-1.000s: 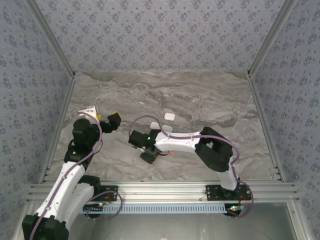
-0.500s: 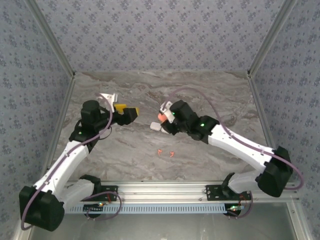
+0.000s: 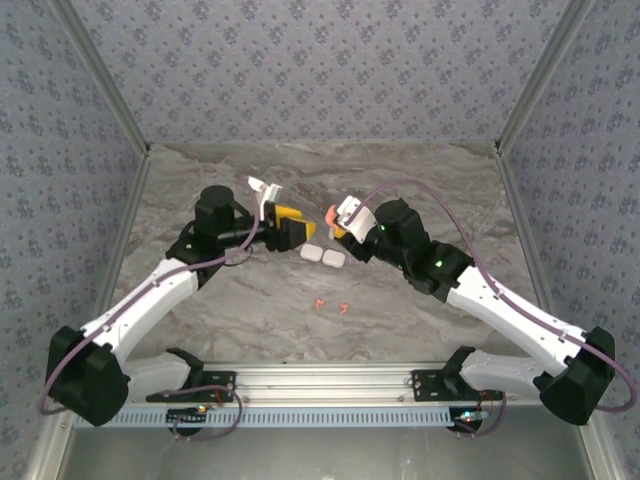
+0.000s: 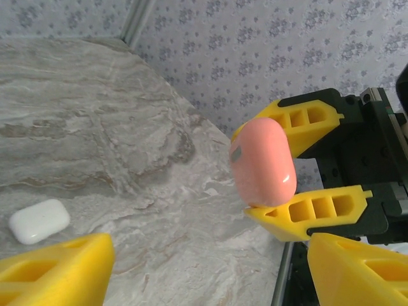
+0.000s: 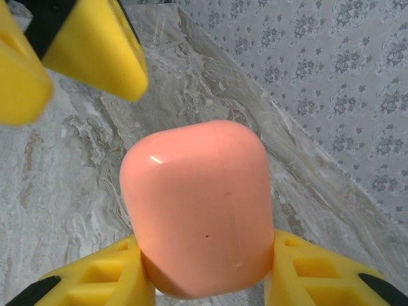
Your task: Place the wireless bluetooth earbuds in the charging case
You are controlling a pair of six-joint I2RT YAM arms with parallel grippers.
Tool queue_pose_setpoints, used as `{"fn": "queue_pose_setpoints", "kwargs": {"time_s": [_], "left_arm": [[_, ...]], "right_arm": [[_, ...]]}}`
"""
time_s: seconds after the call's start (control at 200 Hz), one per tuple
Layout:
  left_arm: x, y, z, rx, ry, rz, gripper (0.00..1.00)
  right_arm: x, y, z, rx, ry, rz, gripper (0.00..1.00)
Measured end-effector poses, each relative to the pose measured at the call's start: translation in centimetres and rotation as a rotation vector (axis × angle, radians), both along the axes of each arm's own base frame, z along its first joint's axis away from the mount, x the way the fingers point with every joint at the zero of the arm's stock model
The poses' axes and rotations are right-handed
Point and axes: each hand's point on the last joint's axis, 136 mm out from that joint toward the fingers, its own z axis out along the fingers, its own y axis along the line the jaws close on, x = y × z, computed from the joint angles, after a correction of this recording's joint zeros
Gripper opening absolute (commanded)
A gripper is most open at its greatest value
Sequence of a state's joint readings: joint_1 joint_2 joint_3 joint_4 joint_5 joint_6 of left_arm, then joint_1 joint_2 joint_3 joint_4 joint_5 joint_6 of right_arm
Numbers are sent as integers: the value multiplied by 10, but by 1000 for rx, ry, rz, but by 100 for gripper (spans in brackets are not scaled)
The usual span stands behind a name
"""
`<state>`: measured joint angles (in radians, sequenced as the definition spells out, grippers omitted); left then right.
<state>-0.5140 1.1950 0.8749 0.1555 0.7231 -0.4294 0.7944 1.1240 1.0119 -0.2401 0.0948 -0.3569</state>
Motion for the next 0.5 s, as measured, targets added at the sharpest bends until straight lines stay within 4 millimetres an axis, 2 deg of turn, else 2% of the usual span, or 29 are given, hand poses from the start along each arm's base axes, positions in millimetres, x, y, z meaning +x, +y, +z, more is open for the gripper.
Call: {"fn": "queue_pose_setpoints", "kwargs": {"time_s": [0.305,0.5], "left_arm": [[3,-29,-2,-30,30,-76,70],[8,-41,-8,-32,60,-95,54]], "right_arm": [[2,3,-5,-56,-30,10,40],[5,5,-15,-84,-20,6,40]]}}
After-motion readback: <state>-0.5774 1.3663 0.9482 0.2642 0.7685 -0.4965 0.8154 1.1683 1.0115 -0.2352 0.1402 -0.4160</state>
